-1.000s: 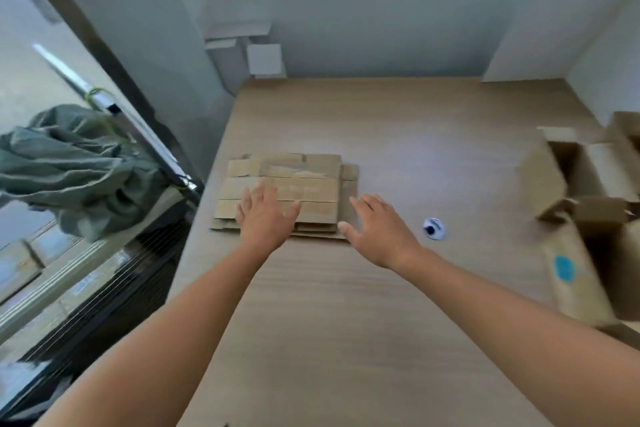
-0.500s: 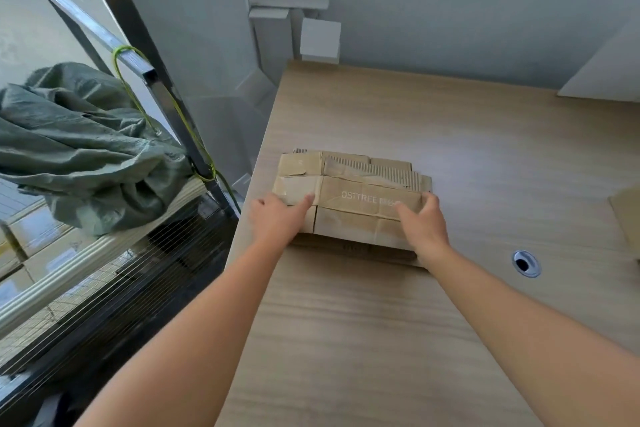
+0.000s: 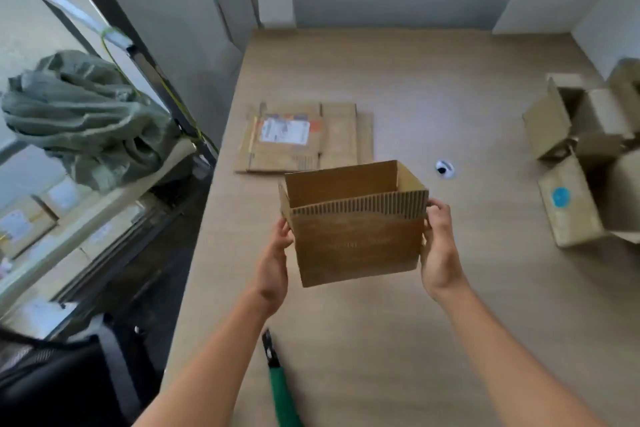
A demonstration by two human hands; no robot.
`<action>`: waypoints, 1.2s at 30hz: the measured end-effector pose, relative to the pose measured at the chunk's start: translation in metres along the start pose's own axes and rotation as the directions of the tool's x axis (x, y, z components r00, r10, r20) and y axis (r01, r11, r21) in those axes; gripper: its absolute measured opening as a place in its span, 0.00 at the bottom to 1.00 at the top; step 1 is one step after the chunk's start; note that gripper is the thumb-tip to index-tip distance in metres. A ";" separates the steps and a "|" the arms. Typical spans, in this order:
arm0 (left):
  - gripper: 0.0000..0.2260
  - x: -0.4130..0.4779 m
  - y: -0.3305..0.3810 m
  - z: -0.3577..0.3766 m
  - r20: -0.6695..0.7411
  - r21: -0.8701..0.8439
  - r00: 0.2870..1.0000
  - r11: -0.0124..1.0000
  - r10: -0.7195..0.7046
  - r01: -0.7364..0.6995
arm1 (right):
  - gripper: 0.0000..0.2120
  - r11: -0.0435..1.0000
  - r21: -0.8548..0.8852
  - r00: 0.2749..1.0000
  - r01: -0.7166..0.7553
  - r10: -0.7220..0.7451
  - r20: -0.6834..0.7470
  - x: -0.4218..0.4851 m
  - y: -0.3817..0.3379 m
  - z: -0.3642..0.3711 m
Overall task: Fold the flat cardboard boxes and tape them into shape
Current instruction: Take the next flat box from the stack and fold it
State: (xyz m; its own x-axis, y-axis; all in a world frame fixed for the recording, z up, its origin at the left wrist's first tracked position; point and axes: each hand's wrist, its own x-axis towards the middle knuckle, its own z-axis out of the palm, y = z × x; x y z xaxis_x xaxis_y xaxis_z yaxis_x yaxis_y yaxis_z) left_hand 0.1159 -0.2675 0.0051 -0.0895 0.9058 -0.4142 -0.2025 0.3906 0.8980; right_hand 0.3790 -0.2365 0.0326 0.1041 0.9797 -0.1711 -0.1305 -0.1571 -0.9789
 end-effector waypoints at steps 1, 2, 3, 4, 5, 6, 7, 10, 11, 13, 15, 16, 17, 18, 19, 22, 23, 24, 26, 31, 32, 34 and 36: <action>0.15 -0.024 -0.015 0.012 0.011 -0.087 0.997 0.993 -0.077 0.078 | 0.20 1.000 -0.018 0.999 -0.022 0.022 0.034 -0.023 0.004 -0.017; 0.17 -0.045 -0.030 0.022 0.015 -0.127 0.989 0.981 -0.145 0.146 | 0.21 0.998 -0.043 0.997 -0.039 0.042 0.068 -0.046 0.009 -0.034; 0.20 -0.065 -0.040 0.032 0.033 -0.125 0.979 0.971 -0.199 0.202 | 0.22 0.996 -0.077 0.995 -0.039 0.046 0.088 -0.068 0.016 -0.050; 0.20 -0.079 -0.050 0.039 0.057 -0.097 0.974 0.969 -0.221 0.226 | 0.24 0.993 -0.113 0.995 -0.022 0.033 0.096 -0.086 0.022 -0.066; 0.21 -0.091 -0.057 0.046 0.081 -0.061 0.974 0.974 -0.211 0.217 | 0.27 0.986 -0.164 0.994 0.003 0.015 0.108 -0.101 0.028 -0.081; 0.26 -0.101 -0.066 0.051 0.089 -0.012 0.975 0.978 -0.206 0.207 | 0.29 0.973 -0.228 0.992 0.030 -0.001 0.126 -0.114 0.034 -0.095; 0.30 -0.110 -0.070 0.056 0.089 0.015 0.974 0.978 -0.206 0.206 | 0.29 0.955 -0.291 0.989 0.064 -0.022 0.145 -0.125 0.037 -0.107; 0.32 -0.127 -0.082 0.065 0.081 0.001 0.985 0.988 -0.155 0.155 | 0.26 0.885 -0.428 0.958 0.182 -0.061 0.281 -0.146 0.044 -0.133; 0.32 -0.132 -0.085 0.068 0.067 -0.010 0.990 0.992 -0.127 0.128 | 0.26 0.877 -0.438 0.944 0.199 -0.051 0.326 -0.153 0.048 -0.140; 0.32 -0.141 -0.088 0.074 0.037 -0.052 0.994 0.994 -0.098 0.100 | 0.22 0.888 -0.419 0.932 0.189 -0.028 0.361 -0.163 0.057 -0.150; 0.30 -0.146 -0.088 0.080 0.004 -0.141 0.991 0.981 -0.137 0.136 | 0.14 0.900 -0.401 0.947 0.172 -0.038 0.320 -0.166 0.062 -0.153; 0.30 -0.148 -0.087 0.081 -0.016 -0.178 0.987 0.972 -0.159 0.154 | 0.12 0.897 -0.409 0.958 0.169 -0.051 0.283 -0.166 0.063 -0.151; 0.30 -0.149 -0.085 0.083 -0.043 -0.197 0.983 0.966 -0.180 0.168 | 0.11 0.888 -0.429 0.968 0.169 -0.067 0.241 -0.166 0.063 -0.149; 0.30 -0.149 -0.084 0.086 -0.068 -0.197 0.979 0.965 -0.191 0.174 | 0.12 0.880 -0.444 0.977 0.167 -0.085 0.198 -0.165 0.064 -0.146; 0.30 -0.149 -0.082 0.088 -0.095 -0.191 0.976 0.966 -0.195 0.174 | 0.14 0.884 -0.443 0.984 0.151 -0.091 0.152 -0.165 0.066 -0.143; 0.28 -0.149 -0.082 0.092 -0.141 -0.161 0.973 0.974 -0.183 0.160 | 0.28 0.912 -0.406 0.996 0.057 -0.025 0.083 -0.163 0.065 -0.135; 0.28 -0.150 -0.082 0.091 -0.149 -0.155 0.973 0.976 -0.176 0.153 | 0.32 0.901 -0.428 0.994 0.076 -0.035 0.102 -0.162 0.066 -0.134; 0.25 -0.151 -0.082 0.091 -0.151 -0.141 0.975 0.980 -0.165 0.144 | 0.36 0.871 -0.478 0.990 0.114 -0.058 0.131 -0.160 0.067 -0.135; 0.13 -0.156 -0.083 0.090 -0.128 -0.085 0.982 0.988 -0.137 0.127 | 0.39 0.801 -0.573 0.978 0.176 -0.076 0.195 -0.155 0.069 -0.135; 0.27 -0.166 -0.099 0.084 -0.084 -0.196 0.982 0.969 -0.167 0.148 | 0.36 0.796 -0.576 0.966 0.187 -0.041 0.256 -0.151 0.067 -0.141; 0.28 -0.167 -0.100 0.084 -0.091 -0.227 0.980 0.962 -0.178 0.154 | 0.37 0.794 -0.576 0.964 0.195 -0.045 0.263 -0.150 0.066 -0.142; 0.23 -0.169 -0.099 0.086 -0.098 -0.250 0.976 0.954 -0.196 0.166 | 0.42 0.789 -0.579 0.961 0.206 -0.052 0.271 -0.147 0.064 -0.143; 0.10 -0.168 -0.099 0.088 -0.081 -0.223 0.978 0.960 -0.190 0.168 | 0.46 0.792 -0.578 0.962 0.199 -0.046 0.267 -0.144 0.065 -0.144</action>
State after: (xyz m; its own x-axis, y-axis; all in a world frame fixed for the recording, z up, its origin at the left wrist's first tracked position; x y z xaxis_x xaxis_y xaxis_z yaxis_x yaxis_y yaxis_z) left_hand 0.2366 -0.4444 -0.0015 -0.1280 0.7986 -0.5880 -0.4274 0.4906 0.7594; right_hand 0.4973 -0.4055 -0.0224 -0.1574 0.9835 -0.0894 0.4871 -0.0015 -0.8734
